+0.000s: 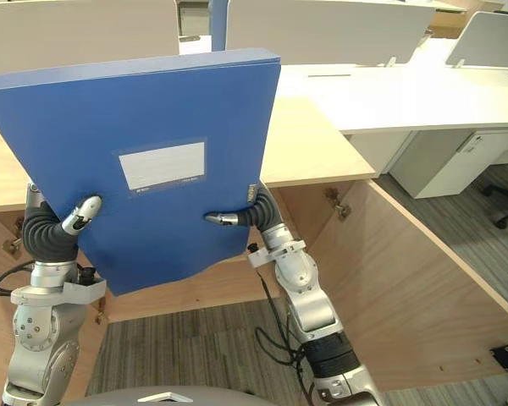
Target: Walk over to the cabinet, pick up the folder, carry it to the office cabinet, place the folder inside the office cabinet, then close the office cabinet door
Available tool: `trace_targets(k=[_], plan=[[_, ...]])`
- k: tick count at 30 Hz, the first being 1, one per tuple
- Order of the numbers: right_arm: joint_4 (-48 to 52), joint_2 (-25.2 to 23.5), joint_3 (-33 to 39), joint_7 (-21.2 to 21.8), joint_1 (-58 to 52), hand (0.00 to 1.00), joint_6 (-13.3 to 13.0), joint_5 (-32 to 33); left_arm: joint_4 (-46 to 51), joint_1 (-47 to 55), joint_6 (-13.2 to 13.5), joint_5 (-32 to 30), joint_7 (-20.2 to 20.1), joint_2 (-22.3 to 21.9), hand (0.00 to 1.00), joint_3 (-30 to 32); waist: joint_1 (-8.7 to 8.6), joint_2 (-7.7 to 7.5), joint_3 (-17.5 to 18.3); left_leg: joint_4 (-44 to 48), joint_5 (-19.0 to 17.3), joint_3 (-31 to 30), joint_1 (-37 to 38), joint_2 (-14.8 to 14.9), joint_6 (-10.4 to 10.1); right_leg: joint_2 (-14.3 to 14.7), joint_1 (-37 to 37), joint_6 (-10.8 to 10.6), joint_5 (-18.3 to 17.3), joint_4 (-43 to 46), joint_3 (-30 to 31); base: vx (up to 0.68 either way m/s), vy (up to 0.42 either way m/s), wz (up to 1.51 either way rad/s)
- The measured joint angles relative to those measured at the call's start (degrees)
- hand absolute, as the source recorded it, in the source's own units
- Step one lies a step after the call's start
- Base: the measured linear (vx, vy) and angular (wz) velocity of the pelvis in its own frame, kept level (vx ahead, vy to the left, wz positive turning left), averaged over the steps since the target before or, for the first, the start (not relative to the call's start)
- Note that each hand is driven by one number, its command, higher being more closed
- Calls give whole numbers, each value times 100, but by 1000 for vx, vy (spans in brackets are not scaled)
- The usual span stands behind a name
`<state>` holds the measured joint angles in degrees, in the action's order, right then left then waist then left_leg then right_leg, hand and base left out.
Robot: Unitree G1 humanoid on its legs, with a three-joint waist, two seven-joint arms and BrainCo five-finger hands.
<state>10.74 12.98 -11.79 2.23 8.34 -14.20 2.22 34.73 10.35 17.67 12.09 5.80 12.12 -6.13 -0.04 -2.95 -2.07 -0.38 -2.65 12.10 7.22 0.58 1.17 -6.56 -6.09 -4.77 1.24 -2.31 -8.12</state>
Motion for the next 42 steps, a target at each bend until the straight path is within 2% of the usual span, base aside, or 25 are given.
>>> trace_targets(k=[2, 7, 9, 17, 22, 25, 31, 38, 40, 42], plan=[[73, -163, 98, -34, -77, 100, -19, -64, -1, 0, 0, -21, 2, -33, 0, 21, 6, 0, 0, 0, 0, 20, 1, -1, 0, -1, 8, -2, 11, -2, 22, -30, -10, -6], [500, -639, 524, -454, -229, 100, -32, -251, -188, 12, 1, -487, 21, -217, 0, 131, 3, 0, 0, 0, -1, 68, 23, -9, 0, -5, 13, -11, 37, -20, 90, -26, -7, -6], [690, -836, 848, -641, -428, 100, -57, -246, -388, 118, 1, -661, 153, -325, 0, 376, -3, 1, 0, 0, -2, 80, 29, -10, -1, -4, 10, -15, 43, -34, 103, -8, -6, -2], [730, -1099, 1509, -874, -1031, 100, -52, -260, -962, 349, -176, -899, 626, -859, 0, 1373, -40, 18, -10, -2, -8, 111, -3, -10, -8, 1, 14, -23, 97, -135, 124, -5, -5, -1], [723, -1239, 1705, -850, -1276, 100, -31, -244, -1323, 399, -274, -904, 655, -962, 0, 1709, -49, 48, -10, -2, -21, 125, -11, -10, -19, 1, 11, -25, 112, -172, 130, 0, 0, 0], [679, -1245, 1703, -755, -1330, 100, 37, -221, -1399, 411, -328, -1021, 655, -1117, 0, 1808, -47, 65, -21, -2, -27, 125, -14, -11, -20, 1, 11, -25, 112, -177, 126, 0, 0, 0], [323, -1214, 1540, -386, -1409, 100, 103, -213, -1692, 437, -398, -1123, 614, -1125, 0, 1849, -40, 116, -54, -3, -33, 103, -36, -12, -22, -2, 12, -27, 110, -194, 110, -3, -5, 1], [-315, -675, 792, -219, -1374, 100, 197, -578, -2019, 439, -417, -1370, 598, -1163, 0, 1822, 22, 126, -127, 49, -22, -90, -281, -23, -12, -14, 126, -28, 109, -204, -82, -12, -30, 13], [-440, -534, 597, -216, -1207, 100, 200, -762, -2021, 395, -417, -1457, 628, -1162, 0, 1823, 62, 133, -348, 185, -20, -152, -469, -2, -8, -20, 244, -22, 105, -83, -161, -46, -32, 23], [-612, -423, 501, -224, -901, 100, 198, -939, -2047, 241, -416, -1469, 647, -1158, 0, 1811, 81, 171, -717, 572, -89, -299, -810, 42, 19, -39, 495, 26, 32, 264, -227, -114, -16, 27]])
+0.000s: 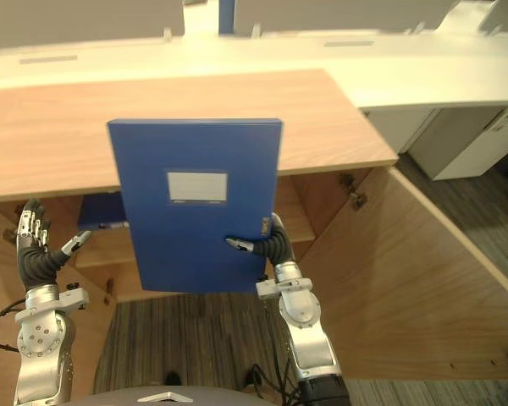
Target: Walk over to the cabinet, pick up the folder, carry it to the office cabinet, place the folder inside the office cabinet, then close the office cabinet door
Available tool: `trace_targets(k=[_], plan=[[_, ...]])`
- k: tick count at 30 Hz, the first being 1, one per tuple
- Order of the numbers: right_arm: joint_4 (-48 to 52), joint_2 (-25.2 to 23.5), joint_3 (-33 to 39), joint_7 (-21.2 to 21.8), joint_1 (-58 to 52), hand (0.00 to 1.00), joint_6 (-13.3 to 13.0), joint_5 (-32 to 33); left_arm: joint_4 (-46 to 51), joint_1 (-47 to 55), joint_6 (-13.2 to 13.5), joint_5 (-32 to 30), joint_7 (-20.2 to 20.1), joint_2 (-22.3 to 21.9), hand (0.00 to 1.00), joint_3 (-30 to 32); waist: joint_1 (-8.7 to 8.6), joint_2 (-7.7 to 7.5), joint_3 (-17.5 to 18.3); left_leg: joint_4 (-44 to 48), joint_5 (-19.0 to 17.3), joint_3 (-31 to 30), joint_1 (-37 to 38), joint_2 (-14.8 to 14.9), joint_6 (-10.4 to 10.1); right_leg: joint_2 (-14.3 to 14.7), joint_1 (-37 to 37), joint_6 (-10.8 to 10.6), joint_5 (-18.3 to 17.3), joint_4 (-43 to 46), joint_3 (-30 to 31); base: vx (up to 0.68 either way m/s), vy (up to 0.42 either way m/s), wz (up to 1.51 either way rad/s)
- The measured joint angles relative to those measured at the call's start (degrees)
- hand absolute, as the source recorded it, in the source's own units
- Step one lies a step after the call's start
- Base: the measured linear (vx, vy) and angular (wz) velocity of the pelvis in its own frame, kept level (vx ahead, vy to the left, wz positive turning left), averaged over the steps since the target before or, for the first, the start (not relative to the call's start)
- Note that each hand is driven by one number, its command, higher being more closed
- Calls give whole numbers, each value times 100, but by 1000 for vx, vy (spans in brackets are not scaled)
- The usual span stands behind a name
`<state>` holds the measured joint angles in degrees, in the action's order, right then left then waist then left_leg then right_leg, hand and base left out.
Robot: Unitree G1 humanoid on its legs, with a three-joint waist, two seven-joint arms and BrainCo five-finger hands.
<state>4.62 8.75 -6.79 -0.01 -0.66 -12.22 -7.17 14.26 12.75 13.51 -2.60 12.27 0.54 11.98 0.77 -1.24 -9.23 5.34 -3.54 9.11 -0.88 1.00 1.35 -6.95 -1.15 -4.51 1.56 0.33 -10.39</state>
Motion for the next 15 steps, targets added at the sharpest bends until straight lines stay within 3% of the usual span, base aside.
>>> trace_targets(k=[4, 9, 15], plan=[[-361, 339, -373, -194, 1005, 100, 0, -409, -263, -760, 0, 2, 212, 116, 0, -52, 110, 40, -713, 1611, -418, -296, -1501, 98, 35, -206, 1541, 35, -697, 1901, -43, -244, -1, 23], [-245, 407, -978, -418, 1178, 100, 3, -762, -135, -798, 2, 3, 446, 118, 0, -202, 202, 63, -780, 3124, -1116, -284, -2796, 210, -68, -463, 2916, 93, -1459, 3576, 69, -192, 38, 3], [180, 590, -1101, -696, 1734, 100, 19, -1190, 93, -925, 7, 4, 677, 139, 0, -200, 247, 67, -784, 4224, -1424, -258, -3977, 425, -69, -484, 4163, 155, -1787, 4709, 195, -88, -7, -8]])
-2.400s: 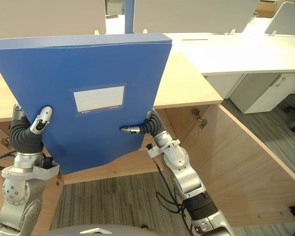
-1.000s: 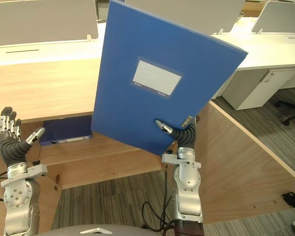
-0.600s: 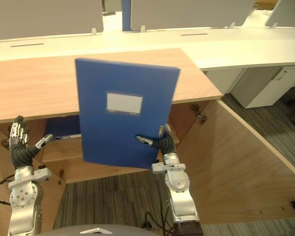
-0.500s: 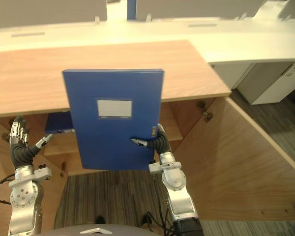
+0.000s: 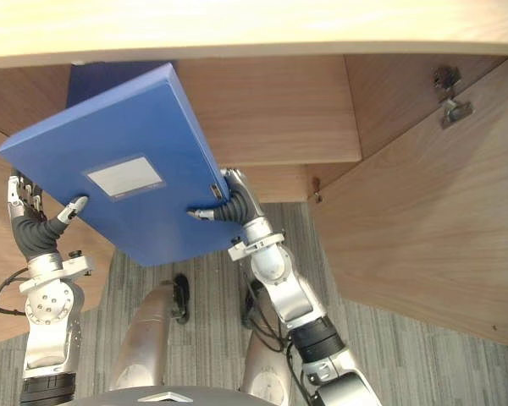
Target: Walk over to the cabinet, pick up the folder, carry it to the office cabinet, place the folder inside the office cabinet, then close the office cabinet door
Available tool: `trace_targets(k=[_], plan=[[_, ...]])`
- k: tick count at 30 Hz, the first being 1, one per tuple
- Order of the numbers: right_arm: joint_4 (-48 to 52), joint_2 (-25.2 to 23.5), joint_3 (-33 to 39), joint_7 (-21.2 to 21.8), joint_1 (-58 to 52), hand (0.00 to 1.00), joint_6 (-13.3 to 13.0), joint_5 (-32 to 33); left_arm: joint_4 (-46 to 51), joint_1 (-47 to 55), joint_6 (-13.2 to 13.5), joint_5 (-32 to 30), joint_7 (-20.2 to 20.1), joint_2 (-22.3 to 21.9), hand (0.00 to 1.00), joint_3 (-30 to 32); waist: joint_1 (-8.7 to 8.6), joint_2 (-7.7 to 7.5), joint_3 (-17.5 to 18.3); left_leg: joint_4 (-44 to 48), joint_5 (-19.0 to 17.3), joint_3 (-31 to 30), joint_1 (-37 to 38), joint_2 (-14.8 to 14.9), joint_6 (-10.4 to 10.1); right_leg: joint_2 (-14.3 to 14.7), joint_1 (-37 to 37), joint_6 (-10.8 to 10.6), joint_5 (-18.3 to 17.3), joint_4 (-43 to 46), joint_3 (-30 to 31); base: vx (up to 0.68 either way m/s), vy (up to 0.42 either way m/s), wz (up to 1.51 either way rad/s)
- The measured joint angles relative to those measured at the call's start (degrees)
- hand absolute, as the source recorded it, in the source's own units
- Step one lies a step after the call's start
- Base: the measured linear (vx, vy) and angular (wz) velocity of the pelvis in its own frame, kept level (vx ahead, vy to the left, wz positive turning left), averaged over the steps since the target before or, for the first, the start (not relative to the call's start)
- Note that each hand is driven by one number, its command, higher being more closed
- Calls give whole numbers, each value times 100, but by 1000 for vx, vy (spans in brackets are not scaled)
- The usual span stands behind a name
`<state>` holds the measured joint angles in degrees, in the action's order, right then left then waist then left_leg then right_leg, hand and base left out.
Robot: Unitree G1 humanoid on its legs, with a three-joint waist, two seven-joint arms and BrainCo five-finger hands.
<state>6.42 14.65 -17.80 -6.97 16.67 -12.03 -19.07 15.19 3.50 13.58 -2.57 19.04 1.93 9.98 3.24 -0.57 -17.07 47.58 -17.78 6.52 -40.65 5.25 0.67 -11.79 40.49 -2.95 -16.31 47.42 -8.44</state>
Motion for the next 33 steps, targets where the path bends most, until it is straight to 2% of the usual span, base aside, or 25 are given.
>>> trace_targets(k=[6, 10, 12, 17, 22, 27, 33], plan=[[163, 52, 68, -197, 380, 100, 68, -97, 9, -402, -1, 0, 137, 8, 0, -18, 5, 1, -2, 420, -48, -17, -849, 133, -26, 15, 882, 102, -85, 456, 10, -50, -26, -5], [163, 41, 227, -218, 515, 100, 128, 158, 49, -545, -1, 8, 192, 3, 0, -38, 26, 5, -6, 529, -48, -33, -1265, 158, -30, 12, 1301, 126, -99, 586, 5, -38, -27, 0], [163, -18, 425, -240, 602, 100, 219, 424, 141, -581, -2, 19, 194, -29, 0, -71, 49, 5, -10, 558, -41, -41, -1474, 161, -28, 7, 1511, 132, -102, 627, 1, -11, -17, 1], [154, -87, 935, -401, 890, 100, 244, 991, 209, -732, 1, 179, 193, -32, 0, -68, 141, 4, -13, 551, -38, -48, -1733, 158, -27, -6, 1769, 137, -105, 640, -16, 18, -26, 1], [-160, -217, 1571, -516, 1320, 100, 248, 1751, 206, -937, 20, 590, 194, -77, 0, 178, 141, 7, -83, 511, -37, -57, -1846, 108, -28, -92, 1863, 142, -138, 636, -85, 23, -29, 6], [-425, -239, 2065, -630, 1678, 100, 240, 2630, 172, -1190, 159, 1109, 198, -76, 0, 538, 157, 4, -241, 427, -18, -159, -1929, 19, -48, -188, 1868, 142, -189, 604, -236, 10, -38, 13], [-1226, -216, 2281, -748, 2299, 100, 179, 3544, -111, -1494, 312, 1552, 204, -17, 0, 672, 154, 0, -287, 257, 146, -195, -2031, 12, -61, -261, 1872, 144, -190, 610, -456, 16, -57, 20]])
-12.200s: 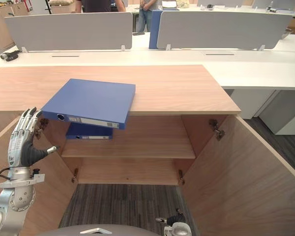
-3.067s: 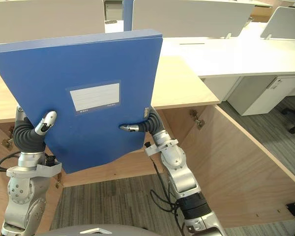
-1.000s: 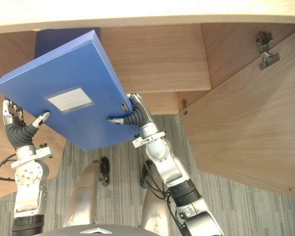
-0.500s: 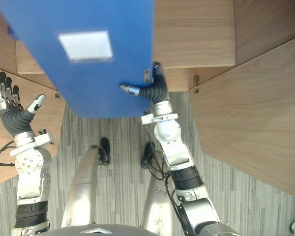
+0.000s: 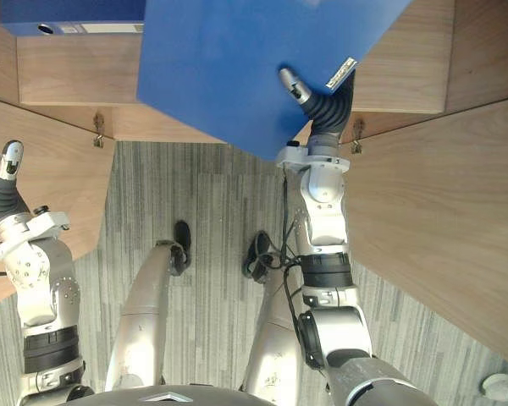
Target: Walk over to the cabinet, pick up the folder, carry it to the office cabinet, place the folder inside the office cabinet, then close the office cabinet door
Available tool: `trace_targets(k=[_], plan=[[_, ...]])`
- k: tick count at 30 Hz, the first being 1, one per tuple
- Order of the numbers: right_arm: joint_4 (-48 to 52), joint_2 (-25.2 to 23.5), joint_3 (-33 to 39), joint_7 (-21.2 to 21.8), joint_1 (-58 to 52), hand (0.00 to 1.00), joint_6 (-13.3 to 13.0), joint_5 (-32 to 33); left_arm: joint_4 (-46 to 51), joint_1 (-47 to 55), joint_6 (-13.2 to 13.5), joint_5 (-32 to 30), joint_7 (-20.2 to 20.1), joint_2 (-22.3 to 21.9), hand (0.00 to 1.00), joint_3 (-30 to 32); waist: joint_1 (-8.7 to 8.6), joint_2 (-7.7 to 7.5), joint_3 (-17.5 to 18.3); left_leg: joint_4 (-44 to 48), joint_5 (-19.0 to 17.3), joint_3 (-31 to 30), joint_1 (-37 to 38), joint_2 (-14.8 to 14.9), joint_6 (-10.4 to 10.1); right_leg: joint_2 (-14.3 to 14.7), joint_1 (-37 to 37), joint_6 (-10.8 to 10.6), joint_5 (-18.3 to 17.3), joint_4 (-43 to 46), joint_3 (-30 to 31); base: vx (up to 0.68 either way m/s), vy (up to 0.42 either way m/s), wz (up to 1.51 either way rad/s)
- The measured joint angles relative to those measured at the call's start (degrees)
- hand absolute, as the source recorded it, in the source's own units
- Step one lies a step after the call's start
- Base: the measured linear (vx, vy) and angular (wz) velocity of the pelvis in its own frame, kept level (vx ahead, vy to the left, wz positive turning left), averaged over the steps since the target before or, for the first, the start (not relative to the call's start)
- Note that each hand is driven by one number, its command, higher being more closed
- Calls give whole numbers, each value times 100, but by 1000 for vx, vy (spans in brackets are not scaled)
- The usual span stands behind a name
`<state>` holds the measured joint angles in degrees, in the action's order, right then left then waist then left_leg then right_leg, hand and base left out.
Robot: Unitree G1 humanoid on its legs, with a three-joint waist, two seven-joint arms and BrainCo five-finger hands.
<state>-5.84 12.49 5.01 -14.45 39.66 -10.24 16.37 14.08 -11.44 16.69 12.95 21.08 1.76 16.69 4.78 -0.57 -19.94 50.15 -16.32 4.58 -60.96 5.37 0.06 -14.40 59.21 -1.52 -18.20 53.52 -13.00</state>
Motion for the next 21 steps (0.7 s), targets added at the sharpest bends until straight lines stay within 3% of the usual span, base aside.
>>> trace_targets(k=[9, 21], plan=[[-1265, 27, 196, -216, 1128, 100, -45, 2180, -70, -28, 82, 318, 142, -13, 0, 120, 20, 1, -256, -241, 213, -157, -191, 52, -122, 69, 141, 8, 4, -116, -189, -18, -75, 6], [-1562, -191, 266, -834, 1931, 100, -354, 3277, -180, -17, 82, 319, 293, -89, 0, 4, 49, -1, -259, -515, 461, -270, -315, 96, -225, 120, 260, 100, 57, -231, -384, -8, -52, 4]])
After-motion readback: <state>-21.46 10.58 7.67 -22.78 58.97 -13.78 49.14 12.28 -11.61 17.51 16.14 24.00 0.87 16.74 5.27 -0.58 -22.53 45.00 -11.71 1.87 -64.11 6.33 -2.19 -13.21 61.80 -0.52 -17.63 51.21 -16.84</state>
